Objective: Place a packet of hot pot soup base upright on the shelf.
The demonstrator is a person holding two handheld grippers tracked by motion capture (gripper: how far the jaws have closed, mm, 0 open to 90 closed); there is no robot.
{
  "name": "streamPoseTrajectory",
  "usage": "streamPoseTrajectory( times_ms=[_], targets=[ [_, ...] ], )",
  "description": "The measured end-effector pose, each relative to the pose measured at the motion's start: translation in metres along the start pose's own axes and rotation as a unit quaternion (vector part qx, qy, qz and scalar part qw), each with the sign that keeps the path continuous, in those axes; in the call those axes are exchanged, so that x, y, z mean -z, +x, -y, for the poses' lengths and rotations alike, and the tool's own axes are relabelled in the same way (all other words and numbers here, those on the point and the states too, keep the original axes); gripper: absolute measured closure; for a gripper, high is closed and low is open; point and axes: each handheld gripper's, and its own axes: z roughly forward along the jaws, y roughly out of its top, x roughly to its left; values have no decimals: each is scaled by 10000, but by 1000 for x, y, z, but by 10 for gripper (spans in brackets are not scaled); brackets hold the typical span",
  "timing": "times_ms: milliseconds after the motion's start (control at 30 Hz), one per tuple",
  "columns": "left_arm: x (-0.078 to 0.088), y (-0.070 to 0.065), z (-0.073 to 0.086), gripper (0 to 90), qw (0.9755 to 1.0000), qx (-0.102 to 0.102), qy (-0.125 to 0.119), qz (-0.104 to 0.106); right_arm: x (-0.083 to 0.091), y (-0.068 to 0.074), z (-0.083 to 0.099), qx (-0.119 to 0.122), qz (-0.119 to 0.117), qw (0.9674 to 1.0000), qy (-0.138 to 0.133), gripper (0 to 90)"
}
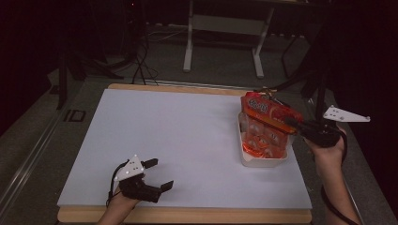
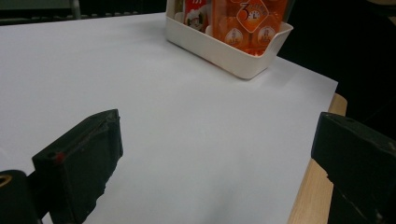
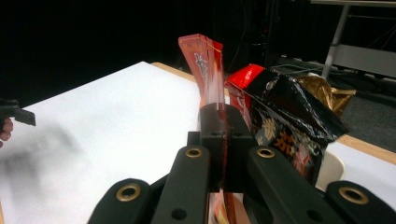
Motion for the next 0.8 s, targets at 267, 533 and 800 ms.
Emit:
streamPoseTrajectory(
  times_ms=[267,533,800],
  targets=[
    [-1,-1,1,29,10000,-9,43,28,-1,-1,13,-40,104,9999,120,899],
    [-1,0,3,29,10000,25,78,13,-2,-5,33,-250,83,9996,90,899],
    [-1,0,2,29,10000,32,51,19,3,-5,28,-383,167,9990,-174,794]
  ],
)
